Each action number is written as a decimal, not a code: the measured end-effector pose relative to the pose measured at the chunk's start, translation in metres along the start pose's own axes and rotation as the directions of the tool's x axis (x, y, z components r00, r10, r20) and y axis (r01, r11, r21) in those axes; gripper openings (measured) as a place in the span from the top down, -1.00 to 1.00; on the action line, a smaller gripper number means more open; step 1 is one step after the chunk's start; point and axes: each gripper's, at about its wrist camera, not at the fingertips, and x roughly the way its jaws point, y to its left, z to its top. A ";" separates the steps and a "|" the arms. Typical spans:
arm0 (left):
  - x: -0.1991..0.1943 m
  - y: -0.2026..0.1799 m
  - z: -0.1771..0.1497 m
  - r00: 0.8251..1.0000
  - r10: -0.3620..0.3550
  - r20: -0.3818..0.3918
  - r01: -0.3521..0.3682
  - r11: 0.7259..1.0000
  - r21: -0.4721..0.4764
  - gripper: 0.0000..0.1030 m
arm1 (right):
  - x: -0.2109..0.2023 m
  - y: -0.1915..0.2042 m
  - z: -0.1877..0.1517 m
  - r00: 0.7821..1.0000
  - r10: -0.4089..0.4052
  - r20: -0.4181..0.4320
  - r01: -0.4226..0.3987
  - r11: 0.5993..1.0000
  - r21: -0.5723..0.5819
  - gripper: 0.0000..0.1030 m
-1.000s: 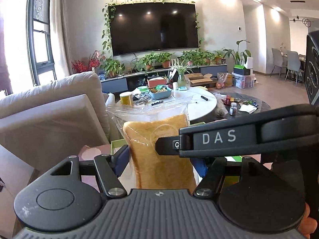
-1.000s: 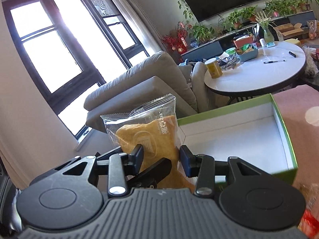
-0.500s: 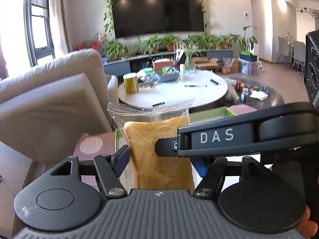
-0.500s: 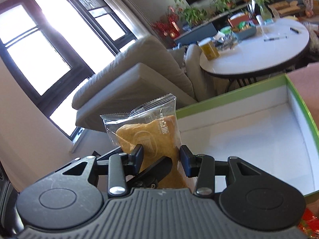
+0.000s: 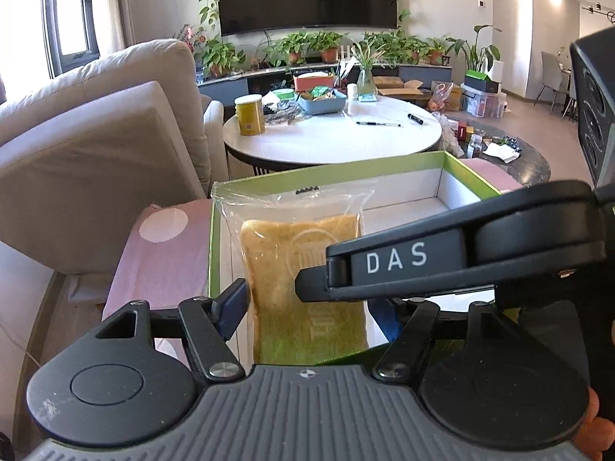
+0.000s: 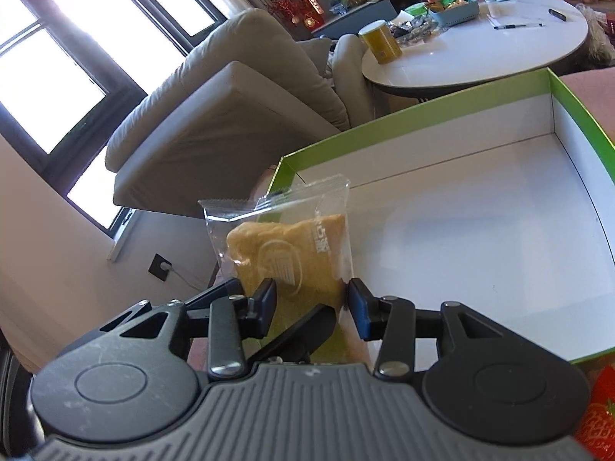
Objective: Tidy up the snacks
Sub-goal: 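Lower the bread packet into the green box and open the right tool, then move the right tool to the green cracker bag and grasp it, then lift the green cracker bag with the right tool over the green box, then lower the cracker bag into the box beside the bread and release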
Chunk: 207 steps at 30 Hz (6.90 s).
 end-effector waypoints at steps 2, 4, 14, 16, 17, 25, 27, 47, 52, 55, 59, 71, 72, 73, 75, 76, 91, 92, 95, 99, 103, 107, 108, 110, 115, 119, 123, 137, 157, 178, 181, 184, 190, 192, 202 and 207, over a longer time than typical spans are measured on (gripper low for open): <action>0.000 0.001 -0.001 1.000 -0.002 -0.005 0.002 1.000 0.000 -0.31 | 0.004 -0.001 0.001 1.000 -0.003 -0.004 0.003 1.000 0.011 0.01; -0.001 0.002 -0.003 1.000 -0.009 -0.016 0.009 1.000 -0.007 -0.33 | 0.002 -0.002 0.000 1.000 -0.008 -0.001 0.008 1.000 0.020 -0.07; -0.032 0.001 -0.005 0.999 -0.004 0.042 0.004 1.000 -0.002 -0.50 | -0.029 0.009 -0.004 0.997 -0.011 0.078 0.015 0.999 -0.051 -0.25; -0.040 0.002 -0.005 0.998 -0.003 0.057 0.003 1.000 -0.002 -0.51 | -0.036 0.010 -0.008 0.996 -0.003 0.087 0.008 0.998 -0.063 -0.25; -0.044 0.002 -0.006 0.998 -0.001 0.062 0.001 1.000 -0.002 -0.53 | -0.039 0.011 -0.009 0.996 0.000 0.092 0.006 0.998 -0.068 -0.25; -0.073 0.013 -0.027 0.997 0.029 0.067 -0.028 0.999 -0.017 -0.57 | -0.061 0.018 -0.025 0.993 0.011 0.115 0.001 0.995 -0.103 -0.25; -0.080 0.017 -0.035 0.997 0.034 0.063 -0.032 0.999 -0.033 -0.58 | -0.064 0.021 -0.030 0.993 0.010 0.116 0.003 0.993 -0.115 -0.25; -0.116 0.030 -0.106 0.997 -0.061 -0.037 0.055 0.987 -0.150 -0.58 | -0.084 0.035 -0.095 1.000 -0.003 0.023 0.007 0.979 -0.202 -0.25; -0.127 0.011 -0.118 0.986 -0.157 -0.053 0.147 0.976 -0.163 -0.58 | -0.088 0.033 -0.104 1.000 -0.009 0.012 0.011 0.981 -0.192 -0.26; -0.133 -0.004 -0.123 0.983 -0.175 -0.060 0.168 0.979 -0.113 -0.58 | -0.089 0.033 -0.109 1.000 -0.019 0.002 0.019 0.981 -0.192 -0.27; -0.143 -0.007 -0.125 0.977 -0.206 -0.047 0.200 0.974 -0.107 -0.58 | -0.089 0.031 -0.116 0.999 -0.027 -0.018 0.023 0.982 -0.190 -0.27; -0.145 0.026 -0.126 0.994 -0.110 -0.007 0.105 0.966 -0.235 -0.58 | -0.081 0.034 -0.117 0.999 -0.007 -0.051 -0.001 0.988 -0.154 -0.27; -0.143 0.027 -0.127 0.993 -0.120 -0.011 0.114 0.964 -0.240 -0.59 | -0.080 0.033 -0.117 0.998 -0.003 -0.058 -0.006 0.989 -0.145 -0.27; -0.142 0.028 -0.127 0.992 -0.127 -0.016 0.120 0.963 -0.243 -0.60 | -0.078 0.033 -0.116 0.998 0.001 -0.065 -0.010 0.990 -0.138 -0.27; -0.139 0.026 -0.129 0.990 -0.141 -0.020 0.132 0.962 -0.237 -0.61 | -0.075 0.034 -0.116 0.997 0.006 -0.075 -0.016 0.992 -0.127 -0.27; -0.138 0.024 -0.129 0.988 -0.150 -0.022 0.141 0.963 -0.228 -0.61 | -0.074 0.034 -0.116 0.997 0.010 -0.079 -0.020 0.992 -0.124 -0.27; -0.128 0.013 -0.138 0.984 -0.174 -0.045 0.162 0.969 -0.186 -0.61 | -0.061 0.023 -0.124 0.993 -0.018 -0.117 0.007 0.995 -0.098 -0.27; -0.128 0.013 -0.138 0.984 -0.172 -0.045 0.161 0.969 -0.186 -0.61 | -0.061 0.023 -0.125 0.993 -0.020 -0.114 0.008 0.995 -0.103 -0.27; -0.132 0.012 -0.137 0.984 -0.173 -0.051 0.159 0.966 -0.203 -0.58 | -0.063 0.022 -0.126 0.994 -0.024 -0.107 0.012 0.994 -0.111 -0.27; -0.133 0.014 -0.136 0.983 -0.175 -0.048 0.161 0.965 -0.206 -0.58 | -0.064 0.018 -0.127 0.994 -0.017 -0.112 0.006 0.995 -0.097 -0.27; -0.128 0.014 -0.140 0.984 -0.173 -0.048 0.161 0.969 -0.189 -0.61 | -0.063 0.016 -0.127 0.994 -0.007 -0.113 -0.002 0.997 -0.080 -0.27; -0.127 0.013 -0.139 0.985 -0.166 -0.050 0.155 0.974 -0.168 -0.61 | -0.063 0.017 -0.125 0.993 -0.006 -0.114 -0.003 0.997 -0.072 -0.27; -0.127 0.012 -0.139 0.985 -0.164 -0.051 0.154 0.974 -0.165 -0.61 | -0.064 0.017 -0.125 0.994 -0.007 -0.113 -0.002 0.997 -0.072 -0.27; -0.126 0.011 -0.138 0.986 -0.160 -0.049 0.150 0.975 -0.162 -0.61 | -0.063 0.018 -0.124 0.993 -0.006 -0.114 -0.003 0.997 -0.072 -0.27; -0.123 0.005 -0.138 0.977 -0.211 -0.035 0.203 0.966 -0.162 -0.44 | -0.060 0.014 -0.122 0.989 0.029 -0.147 -0.035 0.999 -0.037 -0.26; -0.115 0.010 -0.139 0.959 -0.280 -0.045 0.262 0.936 -0.237 -0.25 | -0.058 0.016 -0.124 0.984 0.062 -0.168 -0.069 0.997 -0.036 -0.17; -0.123 0.006 -0.136 0.963 -0.267 -0.033 0.254 0.943 -0.214 -0.21 | -0.064 0.024 -0.123 0.983 0.074 -0.166 -0.086 0.994 -0.066 -0.06; -0.149 -0.018 -0.080 0.964 -0.248 0.093 0.256 0.962 -0.094 -0.23 | -0.107 0.036 -0.096 0.995 0.098 0.006 -0.096 0.986 -0.133 -0.05; -0.086 -0.064 0.009 0.964 -0.238 0.121 0.235 0.971 0.037 -0.27 | -0.111 -0.006 -0.018 0.982 0.082 0.168 -0.072 0.995 -0.062 -0.06; -0.007 -0.046 0.030 0.971 -0.235 0.038 0.236 0.972 -0.016 -0.24 | -0.051 -0.039 0.019 0.991 0.057 0.118 -0.056 0.998 -0.008 -0.08; 0.001 -0.043 0.029 0.971 -0.236 0.024 0.237 0.971 -0.023 -0.24 | -0.044 -0.043 0.019 0.993 0.051 0.104 -0.051 0.999 0.002 -0.08; 0.007 -0.041 0.031 0.971 -0.239 0.018 0.240 0.971 -0.023 -0.24 | -0.040 -0.044 0.022 0.994 0.045 0.104 -0.047 0.999 0.015 -0.09; 0.018 -0.037 0.028 0.969 -0.246 -0.010 0.245 0.969 -0.030 -0.24 | -0.031 -0.047 0.022 0.996 0.031 0.085 -0.034 0.999 0.031 -0.09; 0.021 -0.037 0.023 0.971 -0.237 -0.025 0.237 0.971 -0.030 -0.24 | -0.026 -0.049 0.018 0.998 0.027 0.061 -0.030 0.999 0.045 -0.09; 0.024 -0.036 0.013 0.977 -0.204 -0.055 0.203 0.979 -0.023 -0.41 | -0.019 -0.049 0.011 0.999 -0.002 0.033 0.000 0.999 0.051 -0.10; 0.019 -0.031 0.009 0.982 -0.185 -0.045 0.184 0.982 -0.032 -0.49 | -0.028 -0.042 0.010 0.997 -0.019 0.068 0.019 1.000 0.005 -0.13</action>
